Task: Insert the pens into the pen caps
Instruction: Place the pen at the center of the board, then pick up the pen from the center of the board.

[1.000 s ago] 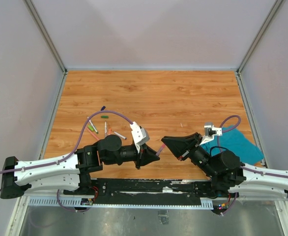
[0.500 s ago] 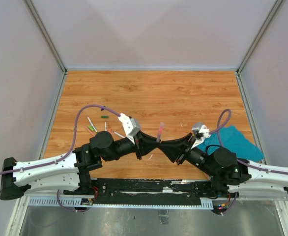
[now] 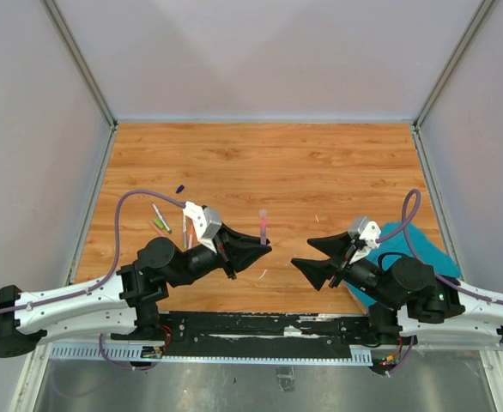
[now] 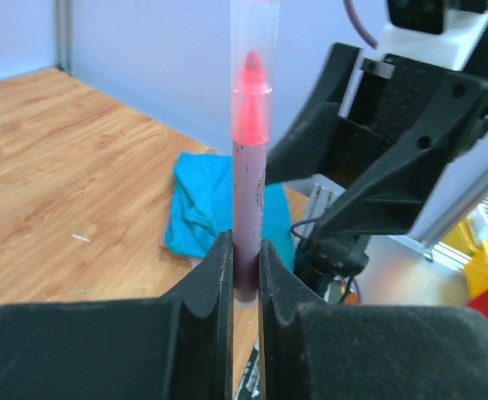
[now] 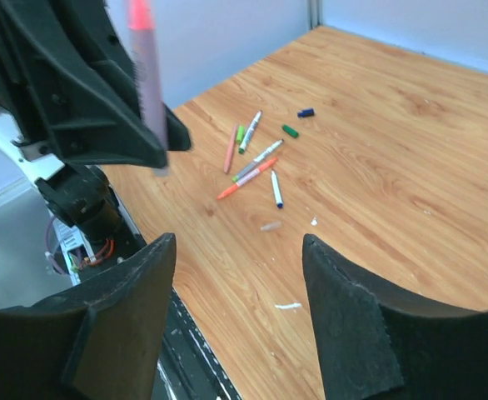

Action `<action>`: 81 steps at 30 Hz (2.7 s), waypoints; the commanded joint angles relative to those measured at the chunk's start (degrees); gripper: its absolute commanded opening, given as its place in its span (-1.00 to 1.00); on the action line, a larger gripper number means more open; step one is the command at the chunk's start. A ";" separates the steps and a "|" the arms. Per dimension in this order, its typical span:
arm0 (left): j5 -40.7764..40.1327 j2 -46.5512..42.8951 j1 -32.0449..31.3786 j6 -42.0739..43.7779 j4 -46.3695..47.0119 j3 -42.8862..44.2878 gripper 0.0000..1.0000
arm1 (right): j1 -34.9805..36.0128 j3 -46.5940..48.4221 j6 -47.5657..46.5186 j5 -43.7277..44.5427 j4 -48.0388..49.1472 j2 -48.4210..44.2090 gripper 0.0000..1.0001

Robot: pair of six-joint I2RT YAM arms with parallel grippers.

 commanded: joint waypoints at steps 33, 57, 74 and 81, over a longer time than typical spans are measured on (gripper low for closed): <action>-21.99 28.43 3.13 -15.76 -26.86 20.38 -0.99 | -72.28 -5.55 13.29 -45.00 -13.63 8.35 0.63; -9.24 61.50 30.20 -13.17 -43.41 32.53 -0.96 | -72.29 -7.78 13.37 -41.77 -25.24 0.80 0.63; -9.75 61.68 31.27 -14.76 -41.46 29.43 -0.40 | -72.29 -9.09 14.40 -42.67 -25.67 -0.26 0.62; -10.52 61.25 32.25 -15.30 -41.45 29.11 -0.63 | -72.27 -8.93 14.54 -42.21 -26.22 -0.85 0.62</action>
